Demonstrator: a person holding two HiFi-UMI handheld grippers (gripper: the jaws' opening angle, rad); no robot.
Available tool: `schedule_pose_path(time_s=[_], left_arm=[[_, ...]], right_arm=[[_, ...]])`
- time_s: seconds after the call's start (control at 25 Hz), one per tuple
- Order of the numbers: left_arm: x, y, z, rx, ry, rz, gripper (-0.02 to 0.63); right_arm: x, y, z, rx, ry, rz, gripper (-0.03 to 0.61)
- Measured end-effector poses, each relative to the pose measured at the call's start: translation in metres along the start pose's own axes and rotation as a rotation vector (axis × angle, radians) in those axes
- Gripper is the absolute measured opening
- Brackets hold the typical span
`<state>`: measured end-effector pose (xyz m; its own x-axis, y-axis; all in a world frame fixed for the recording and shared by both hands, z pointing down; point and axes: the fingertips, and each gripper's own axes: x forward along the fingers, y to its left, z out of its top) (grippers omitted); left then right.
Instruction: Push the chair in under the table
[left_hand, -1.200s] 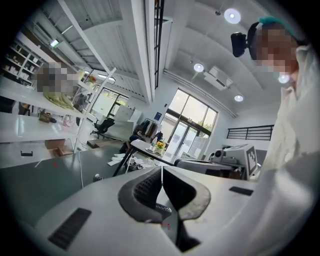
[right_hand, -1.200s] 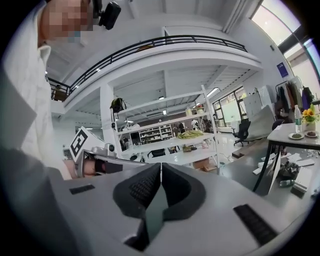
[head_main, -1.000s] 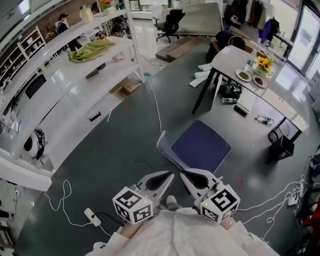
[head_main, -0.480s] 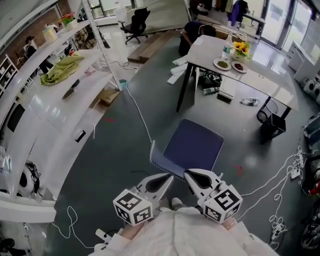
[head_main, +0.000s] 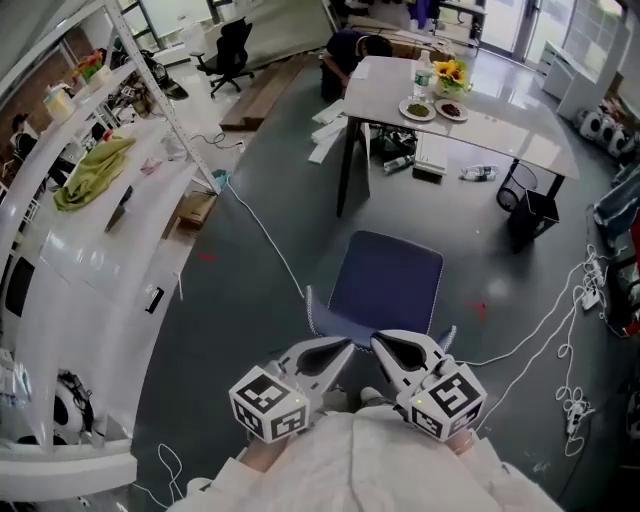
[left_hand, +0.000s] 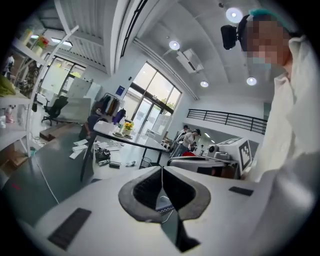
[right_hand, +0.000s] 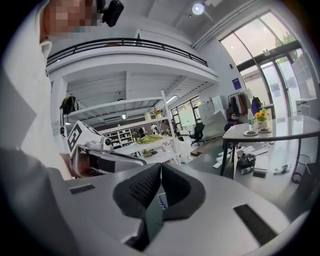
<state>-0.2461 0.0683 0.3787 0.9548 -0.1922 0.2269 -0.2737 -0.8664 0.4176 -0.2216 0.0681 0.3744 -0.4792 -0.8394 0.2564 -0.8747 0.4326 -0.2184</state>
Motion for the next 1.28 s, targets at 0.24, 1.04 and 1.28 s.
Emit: schedule_pose_path(time_s=[0.24, 1.04, 1.28], left_arm=[[0.005, -0.005, 0.006, -0.019, 0.017, -0.172, 0.018], [0.018, 0.003, -0.032, 0.012, 0.164, -0.322, 0.017], [0.025, -0.002, -0.026, -0.022, 0.127, -0.296, 0.017]], right_arm=[[-0.002, -0.005, -0.004, 0.059, -0.026, -0.116, 0.032], [-0.056, -0.017, -0.047, 0.247, -0.107, -0.482, 0.032], [-0.063, -0.026, -0.04, 0.227, -0.07, -0.469, 0.032]])
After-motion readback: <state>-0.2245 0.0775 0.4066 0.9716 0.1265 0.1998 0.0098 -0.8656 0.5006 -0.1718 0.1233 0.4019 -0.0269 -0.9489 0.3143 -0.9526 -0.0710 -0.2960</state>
